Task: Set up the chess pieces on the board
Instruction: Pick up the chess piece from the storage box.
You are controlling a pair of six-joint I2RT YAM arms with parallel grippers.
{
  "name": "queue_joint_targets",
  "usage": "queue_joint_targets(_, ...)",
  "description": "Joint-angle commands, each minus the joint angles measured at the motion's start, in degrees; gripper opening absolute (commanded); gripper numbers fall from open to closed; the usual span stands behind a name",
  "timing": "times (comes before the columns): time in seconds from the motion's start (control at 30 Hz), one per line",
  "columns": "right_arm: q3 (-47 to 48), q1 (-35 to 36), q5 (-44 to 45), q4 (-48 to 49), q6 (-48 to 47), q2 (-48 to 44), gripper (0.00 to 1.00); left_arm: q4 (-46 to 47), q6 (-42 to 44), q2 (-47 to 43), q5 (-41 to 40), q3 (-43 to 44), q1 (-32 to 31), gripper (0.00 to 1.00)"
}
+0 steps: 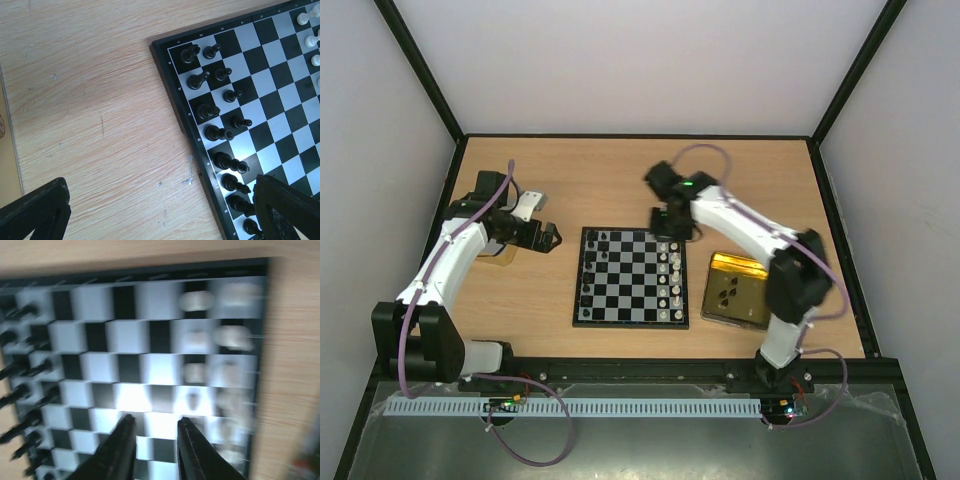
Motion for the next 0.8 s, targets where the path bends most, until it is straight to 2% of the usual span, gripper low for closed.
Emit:
queue_joint_targets(0.0, -17.4, -11.0, 3.8, 0.9, 1.9, -13.2, 0.22, -0.7, 0.1, 0.8, 0.9, -0.4, 0.2, 0.99)
queue_joint_targets(0.13, -27.2, -18.9, 5.2, 2.4, 0.4, -20.3, 0.22, -0.8, 0.2, 1.6, 1.2, -0.4, 0.2, 0.99)
queue_joint_targets(0.37, -37.4, -25.2, 3.8, 6.0, -0.9, -24.6, 0.22, -0.9, 0.1, 2.2, 1.1, -0.4, 0.2, 0.99)
queue_joint_targets(0.77, -42.1, -27.4, 0.7, 11.9, -1.3, -21.5, 0.22, -1.2, 0.2, 2.7, 1.1, -0.2, 0.1, 0.99)
